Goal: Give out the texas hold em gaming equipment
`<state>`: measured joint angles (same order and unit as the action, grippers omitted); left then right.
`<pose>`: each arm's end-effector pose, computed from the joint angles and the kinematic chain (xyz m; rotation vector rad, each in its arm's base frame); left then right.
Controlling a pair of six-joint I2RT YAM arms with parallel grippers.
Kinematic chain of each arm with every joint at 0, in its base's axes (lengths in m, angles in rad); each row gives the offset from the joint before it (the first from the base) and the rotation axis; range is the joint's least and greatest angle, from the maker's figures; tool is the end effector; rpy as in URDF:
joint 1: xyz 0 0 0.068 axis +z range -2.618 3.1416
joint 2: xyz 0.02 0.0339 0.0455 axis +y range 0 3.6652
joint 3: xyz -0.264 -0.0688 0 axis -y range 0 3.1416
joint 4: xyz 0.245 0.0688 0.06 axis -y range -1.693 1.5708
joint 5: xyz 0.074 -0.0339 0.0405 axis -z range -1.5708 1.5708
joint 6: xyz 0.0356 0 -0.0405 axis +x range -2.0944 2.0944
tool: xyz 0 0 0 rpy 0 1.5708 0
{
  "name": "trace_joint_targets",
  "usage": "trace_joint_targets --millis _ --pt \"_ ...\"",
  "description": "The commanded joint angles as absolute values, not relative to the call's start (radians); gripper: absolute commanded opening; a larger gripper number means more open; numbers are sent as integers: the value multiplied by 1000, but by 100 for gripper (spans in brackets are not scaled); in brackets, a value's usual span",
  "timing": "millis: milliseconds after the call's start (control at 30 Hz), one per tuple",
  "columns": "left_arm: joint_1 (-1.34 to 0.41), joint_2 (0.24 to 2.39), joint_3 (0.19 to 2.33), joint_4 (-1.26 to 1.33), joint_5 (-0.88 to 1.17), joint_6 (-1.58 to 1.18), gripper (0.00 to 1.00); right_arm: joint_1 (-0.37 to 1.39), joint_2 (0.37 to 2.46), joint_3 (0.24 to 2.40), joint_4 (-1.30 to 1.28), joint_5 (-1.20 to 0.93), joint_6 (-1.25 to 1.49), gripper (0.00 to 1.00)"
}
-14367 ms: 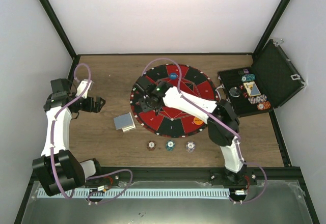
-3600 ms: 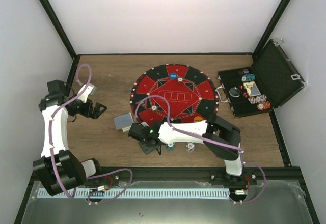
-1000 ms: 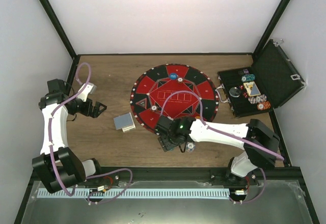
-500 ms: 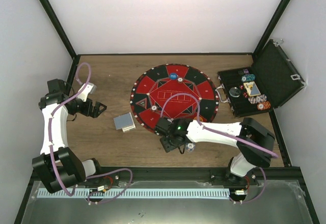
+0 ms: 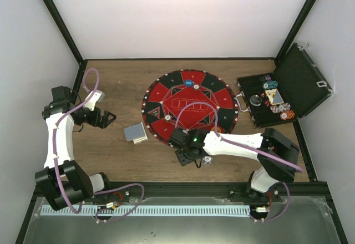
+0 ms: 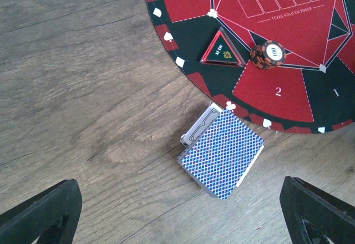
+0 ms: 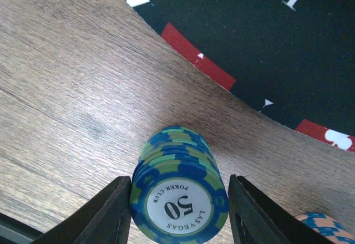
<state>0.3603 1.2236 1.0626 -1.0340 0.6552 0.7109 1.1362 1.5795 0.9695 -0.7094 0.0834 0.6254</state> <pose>0.2127 0.0570 0.2866 0.5838 2.3875 -0.4788 0.1226 0.2570 0.1803 -0.7204 2.8200 0.2064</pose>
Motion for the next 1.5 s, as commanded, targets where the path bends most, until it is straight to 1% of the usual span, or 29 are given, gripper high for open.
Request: trace_joint_targets --millis 0,67,200,400,667,900,1033,1233,1333,1467 --pt "366 1210 1081 -1029 663 721 100 1142 1588 965 -707 98 632 50" --pt "367 1210 1081 -1029 660 722 100 1141 1588 968 -706 98 633 48" --pt "367 1210 1081 -1031 660 722 100 1142 1583 971 -709 104 635 42" --pt "367 1210 1080 -1031 666 723 100 1142 1566 995 -731 102 634 37" --pt "366 1207 1080 -1034 664 726 100 1142 1534 1066 -780 124 633 35" --pt "366 1207 1081 -1036 669 727 100 1142 1575 1166 -799 149 600 35" --pt "367 1217 1081 -1032 672 717 100 1138 1673 1280 -784 179 567 35" --pt "367 1209 1085 -1041 672 718 100 1083 1893 1487 -735 174 506 34" --pt "367 1207 1088 -1044 668 720 100 1047 1999 1574 -723 169 492 32" --pt "366 1210 1091 -1047 665 725 100 998 2101 1629 -707 171 490 30"
